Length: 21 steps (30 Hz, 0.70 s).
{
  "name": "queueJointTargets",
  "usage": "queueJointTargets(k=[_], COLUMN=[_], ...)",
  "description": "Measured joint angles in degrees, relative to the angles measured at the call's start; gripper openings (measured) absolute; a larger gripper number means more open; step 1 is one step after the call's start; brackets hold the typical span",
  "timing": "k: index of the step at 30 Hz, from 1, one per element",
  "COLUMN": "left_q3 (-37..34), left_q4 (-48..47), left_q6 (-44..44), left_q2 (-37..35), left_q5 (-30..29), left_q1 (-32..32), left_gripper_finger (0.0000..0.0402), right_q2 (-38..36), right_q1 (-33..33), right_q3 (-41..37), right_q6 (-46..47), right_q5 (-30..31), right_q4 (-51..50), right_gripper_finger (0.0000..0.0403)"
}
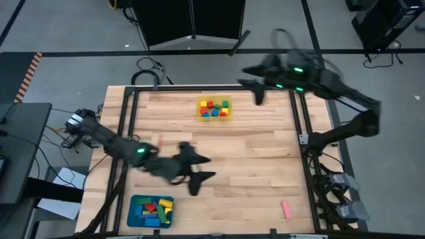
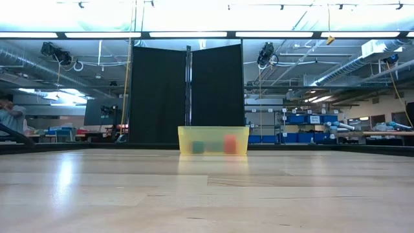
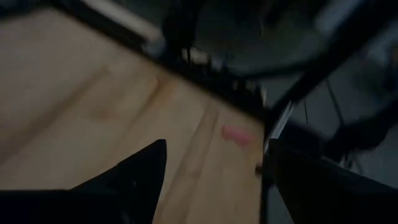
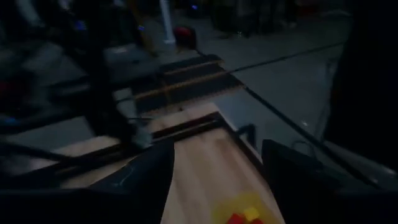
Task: Sort blocks by size
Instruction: Put the pink rectangular block into the blue bin
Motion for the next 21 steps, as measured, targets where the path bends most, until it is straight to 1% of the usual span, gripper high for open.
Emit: queueJointTargets(k=[3, 6, 8, 10, 12, 16, 18, 21], left_q3=[0.0, 1.1, 4.9, 10.9, 18.5, 36.1, 45.2, 58.3], left_q4=[3.1, 7.9, 9.4, 9.0, 6.9, 0.1, -2.7, -6.6], left_q6=[6.2, 14.4, 19.0, 25.3, 32.5, 45.9, 49.7, 52.4], left_q2=[5.7, 12.7, 18.3, 24.1, 30.3, 42.7, 48.5, 56.9], left_q5=[12.0, 24.4, 32.7, 38.4, 40.6, 41.0, 41.6, 46.0], left_q1=[6.1, 10.8, 13.0, 14.0, 14.1, 13.9, 13.9, 14.1], left_gripper_finger=[0.0275, 0.0272, 0.0273, 0.0278, 0.0283, 0.0299, 0.0304, 0.0305], right_q2=[-5.5, -8.8, -10.3, -11.3, -11.6, -11.6, -11.3, -10.6], right_q1=[4.9, 10.4, 13.7, 16.8, 19.1, 22.1, 22.9, 23.8], right_q3=[0.0, 0.0, 0.0, 0.0, 0.0, -0.1, -0.1, -0.1], right_q6=[1.6, 4.6, 6.8, 9.4, 12.0, 15.6, 16.9, 18.6], right_q5=[2.1, 3.4, 4.2, 5.4, 7.1, 9.0, 9.0, 9.0], right_q4=[-6.1, -12.6, -15.5, -17.4, -18.5, -18.8, -18.7, -18.7], right_gripper_finger=[0.0249, 0.0249, 0.0251, 0.0252, 0.0252, 0.0252, 0.0252, 0.0251])
